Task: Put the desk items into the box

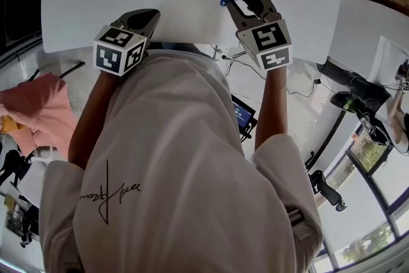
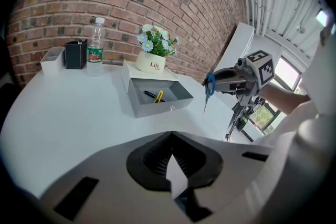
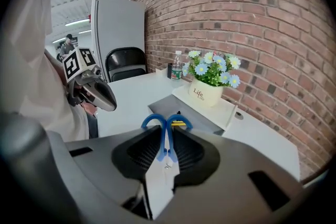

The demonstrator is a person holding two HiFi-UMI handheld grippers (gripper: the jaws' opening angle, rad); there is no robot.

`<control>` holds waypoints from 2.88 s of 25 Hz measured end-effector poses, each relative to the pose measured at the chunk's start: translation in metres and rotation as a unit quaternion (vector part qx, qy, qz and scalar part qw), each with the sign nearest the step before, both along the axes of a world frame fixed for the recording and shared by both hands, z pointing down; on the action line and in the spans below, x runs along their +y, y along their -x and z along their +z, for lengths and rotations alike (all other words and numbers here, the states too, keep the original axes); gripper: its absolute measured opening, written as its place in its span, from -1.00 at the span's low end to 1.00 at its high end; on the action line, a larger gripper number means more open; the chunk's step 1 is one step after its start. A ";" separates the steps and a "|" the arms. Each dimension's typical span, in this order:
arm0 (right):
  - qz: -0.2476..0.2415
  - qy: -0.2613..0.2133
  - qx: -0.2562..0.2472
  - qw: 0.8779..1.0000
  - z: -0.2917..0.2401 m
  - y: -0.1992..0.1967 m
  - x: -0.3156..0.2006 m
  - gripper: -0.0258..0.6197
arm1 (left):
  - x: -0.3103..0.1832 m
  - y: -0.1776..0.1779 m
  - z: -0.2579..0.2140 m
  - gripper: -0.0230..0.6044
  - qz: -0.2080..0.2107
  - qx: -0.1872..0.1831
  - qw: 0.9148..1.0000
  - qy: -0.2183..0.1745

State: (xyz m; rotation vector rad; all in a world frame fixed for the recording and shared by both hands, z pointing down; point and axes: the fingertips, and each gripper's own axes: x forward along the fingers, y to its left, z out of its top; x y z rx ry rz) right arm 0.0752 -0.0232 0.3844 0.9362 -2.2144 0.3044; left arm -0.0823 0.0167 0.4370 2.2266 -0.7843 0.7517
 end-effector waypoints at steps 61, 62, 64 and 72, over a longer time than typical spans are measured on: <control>-0.082 -0.002 0.070 0.994 0.015 0.036 -0.079 -0.63 | -0.026 0.042 0.020 -0.91 -0.061 0.005 0.997 0.036; -0.084 -0.001 0.070 0.994 0.016 0.037 -0.080 -0.63 | -0.026 0.042 0.020 -0.91 -0.063 0.005 0.997 0.037; -0.088 0.002 0.071 0.994 0.019 0.038 -0.081 -0.63 | -0.027 0.043 0.021 -0.91 -0.065 0.004 0.997 0.038; -0.100 0.013 0.070 0.992 0.026 0.045 -0.084 -0.63 | -0.029 0.046 0.024 -0.91 -0.074 0.003 0.996 0.046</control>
